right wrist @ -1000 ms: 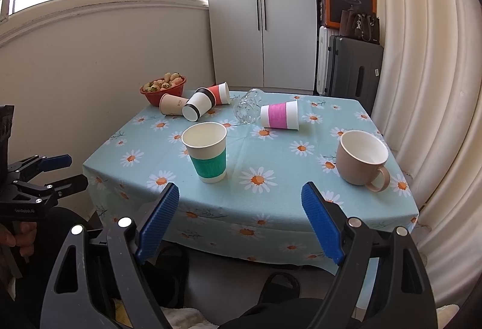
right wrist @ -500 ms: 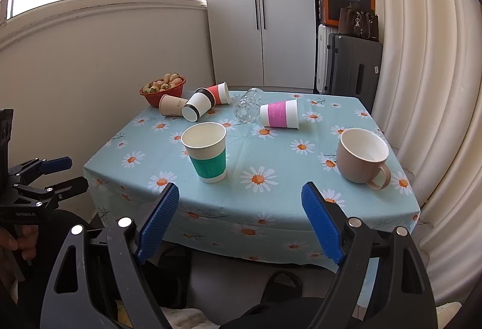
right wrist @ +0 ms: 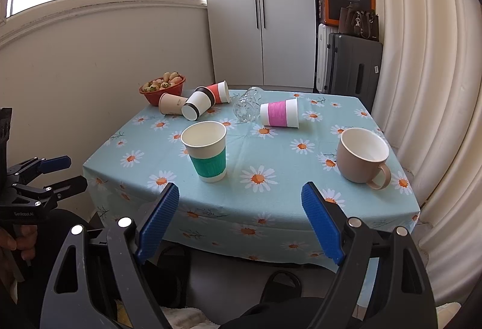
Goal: Flip cup upright
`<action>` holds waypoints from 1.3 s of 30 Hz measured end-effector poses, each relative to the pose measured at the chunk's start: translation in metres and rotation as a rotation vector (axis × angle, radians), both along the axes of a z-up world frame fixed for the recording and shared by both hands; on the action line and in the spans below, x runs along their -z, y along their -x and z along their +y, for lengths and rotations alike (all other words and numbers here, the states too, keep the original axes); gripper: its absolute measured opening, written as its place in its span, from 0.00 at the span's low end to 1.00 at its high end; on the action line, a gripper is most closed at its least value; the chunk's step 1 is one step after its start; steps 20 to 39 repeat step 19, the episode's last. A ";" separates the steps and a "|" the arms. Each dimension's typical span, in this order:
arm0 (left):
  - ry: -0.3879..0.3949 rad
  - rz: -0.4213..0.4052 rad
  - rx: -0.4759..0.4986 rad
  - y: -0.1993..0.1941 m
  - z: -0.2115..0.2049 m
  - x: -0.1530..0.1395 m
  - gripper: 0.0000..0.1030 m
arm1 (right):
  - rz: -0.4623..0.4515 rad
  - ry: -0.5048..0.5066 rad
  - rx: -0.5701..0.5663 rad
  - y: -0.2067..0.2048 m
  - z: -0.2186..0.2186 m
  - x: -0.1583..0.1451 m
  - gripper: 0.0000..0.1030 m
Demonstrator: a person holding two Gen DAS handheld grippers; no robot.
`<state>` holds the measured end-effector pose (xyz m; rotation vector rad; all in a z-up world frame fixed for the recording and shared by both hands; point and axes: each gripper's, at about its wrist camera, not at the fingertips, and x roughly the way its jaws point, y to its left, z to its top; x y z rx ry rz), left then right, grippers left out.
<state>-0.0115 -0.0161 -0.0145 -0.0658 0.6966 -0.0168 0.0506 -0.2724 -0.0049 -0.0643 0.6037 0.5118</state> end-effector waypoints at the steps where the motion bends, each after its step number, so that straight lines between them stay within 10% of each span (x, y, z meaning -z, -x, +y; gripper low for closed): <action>1: 0.000 -0.001 0.000 0.000 0.000 0.000 0.90 | 0.000 0.000 0.000 0.000 0.000 0.000 0.80; 39: 0.002 -0.003 -0.011 0.000 0.002 0.001 0.90 | 0.001 0.003 0.000 0.000 0.000 0.001 0.80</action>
